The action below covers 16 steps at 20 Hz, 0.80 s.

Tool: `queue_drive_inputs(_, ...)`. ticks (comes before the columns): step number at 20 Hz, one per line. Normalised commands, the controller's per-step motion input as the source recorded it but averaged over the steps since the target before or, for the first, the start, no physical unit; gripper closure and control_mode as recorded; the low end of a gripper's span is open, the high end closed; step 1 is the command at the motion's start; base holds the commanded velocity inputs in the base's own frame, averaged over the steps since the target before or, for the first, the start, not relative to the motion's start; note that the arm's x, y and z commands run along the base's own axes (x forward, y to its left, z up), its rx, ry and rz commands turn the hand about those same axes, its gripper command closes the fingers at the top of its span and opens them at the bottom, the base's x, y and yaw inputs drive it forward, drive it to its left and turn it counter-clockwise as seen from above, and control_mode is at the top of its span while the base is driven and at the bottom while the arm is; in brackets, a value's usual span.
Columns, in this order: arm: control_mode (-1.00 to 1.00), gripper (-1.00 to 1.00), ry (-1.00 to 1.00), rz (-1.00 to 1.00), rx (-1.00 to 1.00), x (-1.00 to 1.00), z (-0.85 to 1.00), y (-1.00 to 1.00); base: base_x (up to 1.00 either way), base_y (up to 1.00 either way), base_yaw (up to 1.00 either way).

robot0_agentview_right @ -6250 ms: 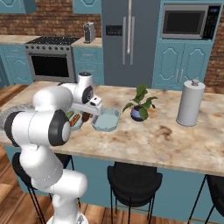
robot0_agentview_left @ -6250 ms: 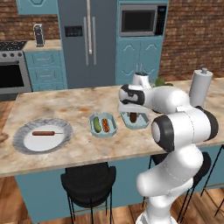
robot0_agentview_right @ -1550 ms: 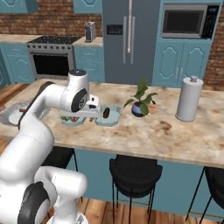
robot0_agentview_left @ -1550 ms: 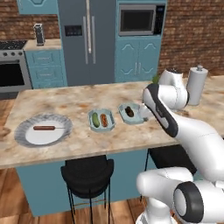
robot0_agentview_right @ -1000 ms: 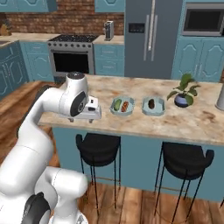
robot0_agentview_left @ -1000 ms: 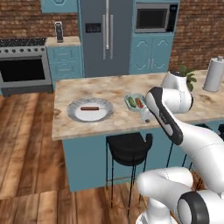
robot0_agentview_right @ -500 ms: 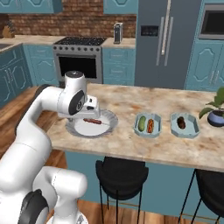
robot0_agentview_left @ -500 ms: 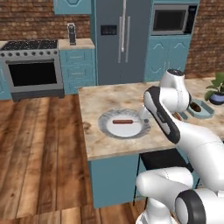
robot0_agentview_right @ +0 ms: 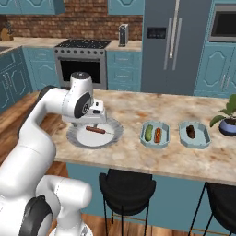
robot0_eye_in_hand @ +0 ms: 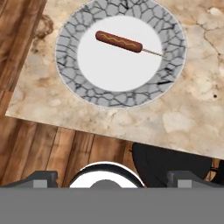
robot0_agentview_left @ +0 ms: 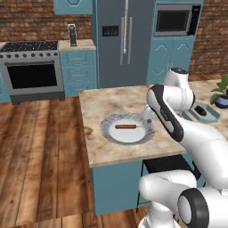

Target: Place one cooked food and one vegetable from the large plate to each tupperware container.

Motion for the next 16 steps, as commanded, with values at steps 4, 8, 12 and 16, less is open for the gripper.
queue_drive_inputs(4,1.00,-1.00,0.00,0.00,0.00,0.00,0.00,0.00,0.14,0.00,0.00)
queue_drive_inputs(8,-1.00,-1.00,0.01,0.02,0.00,0.41,-0.12,0.02,0.00,0.00,0.00)
queue_drive_inputs(12,-1.00,-1.00,0.00,0.33,-0.10,0.97,-0.46,0.38,0.00,0.00,0.00)
queue_drive_inputs(16,-1.00,-1.00,0.05,0.52,-0.20,0.97,-0.32,0.07,0.00,0.00,0.00)
